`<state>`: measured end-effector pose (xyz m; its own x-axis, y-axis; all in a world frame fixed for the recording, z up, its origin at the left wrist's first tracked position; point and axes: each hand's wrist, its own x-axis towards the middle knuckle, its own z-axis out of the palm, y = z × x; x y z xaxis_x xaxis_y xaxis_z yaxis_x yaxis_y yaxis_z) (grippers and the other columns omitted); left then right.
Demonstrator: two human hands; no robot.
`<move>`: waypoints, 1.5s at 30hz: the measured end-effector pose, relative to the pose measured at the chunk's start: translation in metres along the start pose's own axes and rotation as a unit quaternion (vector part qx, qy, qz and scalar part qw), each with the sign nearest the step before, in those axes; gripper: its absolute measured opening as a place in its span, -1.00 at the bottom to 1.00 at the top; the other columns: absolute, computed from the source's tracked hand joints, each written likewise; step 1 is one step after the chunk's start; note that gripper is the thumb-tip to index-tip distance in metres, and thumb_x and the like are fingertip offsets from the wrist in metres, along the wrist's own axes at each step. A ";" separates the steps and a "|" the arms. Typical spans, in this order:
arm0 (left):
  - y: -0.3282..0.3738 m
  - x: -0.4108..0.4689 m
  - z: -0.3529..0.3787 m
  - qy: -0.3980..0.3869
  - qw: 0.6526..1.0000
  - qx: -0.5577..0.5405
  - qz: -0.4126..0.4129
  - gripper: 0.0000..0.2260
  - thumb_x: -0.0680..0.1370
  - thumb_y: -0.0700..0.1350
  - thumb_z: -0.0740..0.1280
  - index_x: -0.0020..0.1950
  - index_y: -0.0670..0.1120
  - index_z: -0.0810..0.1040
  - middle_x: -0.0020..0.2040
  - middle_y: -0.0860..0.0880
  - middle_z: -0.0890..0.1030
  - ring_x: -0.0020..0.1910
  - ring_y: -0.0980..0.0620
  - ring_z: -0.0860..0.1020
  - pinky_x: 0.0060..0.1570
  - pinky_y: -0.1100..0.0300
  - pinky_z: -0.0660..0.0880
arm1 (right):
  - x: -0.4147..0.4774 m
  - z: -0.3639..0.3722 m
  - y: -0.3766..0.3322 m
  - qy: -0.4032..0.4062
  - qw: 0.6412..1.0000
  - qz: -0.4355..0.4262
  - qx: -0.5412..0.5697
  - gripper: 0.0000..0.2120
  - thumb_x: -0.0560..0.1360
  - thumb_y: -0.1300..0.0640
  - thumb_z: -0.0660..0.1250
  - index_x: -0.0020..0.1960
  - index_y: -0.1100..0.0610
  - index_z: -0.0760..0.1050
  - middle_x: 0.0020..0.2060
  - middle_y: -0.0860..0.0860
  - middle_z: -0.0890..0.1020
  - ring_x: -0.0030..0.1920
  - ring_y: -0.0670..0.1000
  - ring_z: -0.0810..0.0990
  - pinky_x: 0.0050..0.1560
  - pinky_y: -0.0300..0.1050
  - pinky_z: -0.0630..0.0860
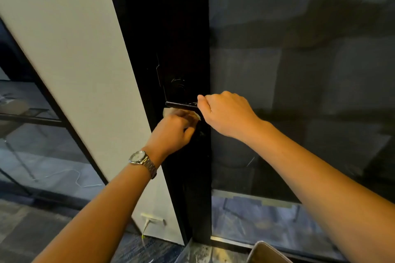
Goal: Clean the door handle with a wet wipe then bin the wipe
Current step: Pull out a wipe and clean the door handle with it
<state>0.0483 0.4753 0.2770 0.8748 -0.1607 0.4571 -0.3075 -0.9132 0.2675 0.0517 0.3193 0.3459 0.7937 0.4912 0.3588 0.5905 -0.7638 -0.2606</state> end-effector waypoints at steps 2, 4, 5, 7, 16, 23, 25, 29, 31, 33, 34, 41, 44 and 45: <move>-0.007 0.002 -0.003 0.062 0.998 0.012 -0.030 -0.76 0.56 -0.13 0.23 0.19 -0.09 0.54 0.22 -0.09 0.49 0.01 0.00 0.52 -0.02 0.32 0.47 | 0.000 0.001 0.002 0.003 1.000 -0.018 0.001 -0.52 0.65 -0.01 -0.06 -0.43 0.04 0.21 -0.49 -0.05 0.35 -0.47 -0.11 0.31 -0.47 -0.21 0.14; -0.002 -0.004 0.002 0.092 0.995 0.022 -0.021 -0.76 0.56 -0.15 0.21 0.19 -0.11 0.54 0.25 -0.08 0.45 0.07 0.03 0.46 0.03 0.43 0.36 | -0.003 0.002 0.004 0.011 0.999 -0.033 -0.002 -0.51 0.65 -0.01 -0.06 -0.43 0.05 0.22 -0.49 -0.04 0.35 -0.47 -0.10 0.31 -0.47 -0.20 0.14; 0.000 -0.004 0.003 0.074 0.996 0.040 -0.006 -0.75 0.55 -0.16 0.21 0.19 -0.12 0.54 0.28 -0.07 0.44 0.15 0.02 0.43 0.13 0.38 0.35 | -0.002 0.000 0.005 0.014 0.999 -0.035 -0.003 -0.51 0.65 -0.01 -0.06 -0.43 0.06 0.23 -0.48 -0.04 0.36 -0.47 -0.10 0.31 -0.46 -0.20 0.14; 0.003 -0.007 0.001 0.034 0.998 0.043 0.017 -0.75 0.54 -0.20 0.21 0.18 -0.14 0.56 0.31 -0.05 0.45 0.27 0.00 0.39 0.26 0.28 0.31 | -0.002 0.001 0.006 0.019 0.999 -0.045 -0.003 -0.51 0.65 -0.01 -0.06 -0.43 0.07 0.23 -0.47 -0.03 0.37 -0.46 -0.09 0.32 -0.46 -0.20 0.15; 0.002 -0.001 0.003 0.031 0.993 0.101 0.056 -0.72 0.55 -0.16 0.19 0.23 -0.11 0.53 0.32 -0.06 0.45 0.33 0.01 0.35 0.26 0.23 0.31 | 0.007 0.007 0.013 0.047 0.996 -0.081 -0.014 -0.48 0.64 0.01 -0.05 -0.46 0.13 0.25 -0.48 0.00 0.38 -0.45 -0.03 0.34 -0.45 -0.17 0.15; 0.009 -0.002 0.014 0.018 0.982 0.138 0.130 -0.78 0.49 -0.16 0.24 0.04 -0.15 0.62 0.10 -0.09 0.60 0.13 -0.04 0.49 0.23 0.22 0.36 | 0.006 0.010 0.014 0.064 0.994 -0.091 -0.021 -0.46 0.64 0.01 -0.05 -0.48 0.12 0.26 -0.51 -0.02 0.38 -0.48 -0.05 0.34 -0.46 -0.17 0.15; 0.005 0.001 0.010 0.025 0.983 0.139 0.114 -0.78 0.49 -0.17 0.27 0.08 -0.13 0.62 0.13 -0.08 0.60 0.17 -0.02 0.50 0.20 0.29 0.30 | 0.006 0.011 0.014 0.066 0.993 -0.094 -0.020 -0.47 0.64 0.01 -0.05 -0.48 0.11 0.27 -0.51 -0.02 0.38 -0.48 -0.05 0.34 -0.46 -0.17 0.15; 0.005 -0.005 0.026 0.008 0.974 0.181 0.135 -0.76 0.44 -0.15 0.20 -0.07 -0.09 0.66 -0.01 -0.04 0.64 0.04 0.03 0.56 0.13 0.27 0.46 | 0.006 0.012 0.015 0.072 0.993 -0.095 -0.018 -0.46 0.64 0.01 -0.05 -0.49 0.11 0.25 -0.52 -0.02 0.37 -0.49 -0.04 0.33 -0.46 -0.17 0.14; 0.005 -0.011 0.038 -0.058 0.942 0.259 0.205 -0.79 0.39 -0.07 0.24 -0.17 -0.02 0.67 -0.16 0.04 0.67 -0.08 0.08 0.61 -0.01 0.26 0.54 | 0.007 0.012 0.015 0.073 0.993 -0.095 -0.017 -0.46 0.64 0.01 -0.05 -0.49 0.12 0.24 -0.53 -0.01 0.36 -0.50 -0.03 0.32 -0.46 -0.16 0.16; 0.002 -0.013 0.037 -0.053 0.924 0.298 0.233 -0.87 0.32 -0.04 0.40 -0.18 0.01 0.67 -0.17 0.08 0.68 -0.04 0.07 0.62 0.14 0.19 0.50 | 0.006 0.013 0.014 0.072 0.993 -0.094 -0.015 -0.46 0.64 0.02 -0.05 -0.49 0.12 0.25 -0.54 -0.02 0.36 -0.50 -0.04 0.32 -0.46 -0.16 0.17; 0.001 -0.013 0.036 -0.032 0.921 0.311 0.232 -0.85 0.28 -0.04 0.45 -0.17 0.01 0.67 -0.15 0.07 0.68 -0.02 0.04 0.62 0.22 0.12 0.43 | 0.006 0.013 0.014 0.073 0.993 -0.093 -0.014 -0.46 0.64 0.02 -0.05 -0.49 0.12 0.25 -0.54 -0.02 0.36 -0.50 -0.04 0.32 -0.46 -0.16 0.16; -0.006 -0.016 0.054 -0.010 0.902 0.343 0.262 -0.82 0.34 -0.09 0.43 -0.09 -0.09 0.68 -0.09 -0.02 0.69 0.04 -0.05 0.62 0.28 -0.07 0.38 | 0.005 0.012 0.013 0.073 0.993 -0.088 -0.017 -0.46 0.64 0.01 -0.05 -0.49 0.11 0.26 -0.53 -0.02 0.37 -0.50 -0.05 0.33 -0.46 -0.17 0.15; -0.008 -0.009 0.052 0.050 0.921 0.318 0.220 -0.75 0.42 -0.05 0.23 -0.05 -0.07 0.65 -0.03 -0.04 0.67 0.03 -0.10 0.61 0.19 -0.05 0.46 | 0.005 0.012 0.013 0.073 0.994 -0.085 -0.010 -0.46 0.64 0.02 -0.05 -0.49 0.11 0.25 -0.54 -0.02 0.36 -0.50 -0.05 0.33 -0.46 -0.17 0.15; -0.003 -0.007 0.054 0.080 0.946 0.262 0.173 -0.71 0.44 -0.06 0.16 -0.02 -0.09 0.63 0.01 -0.08 0.64 0.03 -0.14 0.58 0.16 -0.03 0.46 | 0.004 0.012 0.013 0.072 0.994 -0.085 -0.007 -0.46 0.64 0.02 -0.04 -0.49 0.11 0.25 -0.54 -0.02 0.36 -0.50 -0.05 0.32 -0.46 -0.16 0.14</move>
<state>0.0635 0.4593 0.2267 0.6745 -0.4640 0.5742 -0.3013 -0.8831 -0.3598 0.0644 0.3166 0.3338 0.6534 0.5492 0.5209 0.7113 -0.6810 -0.1741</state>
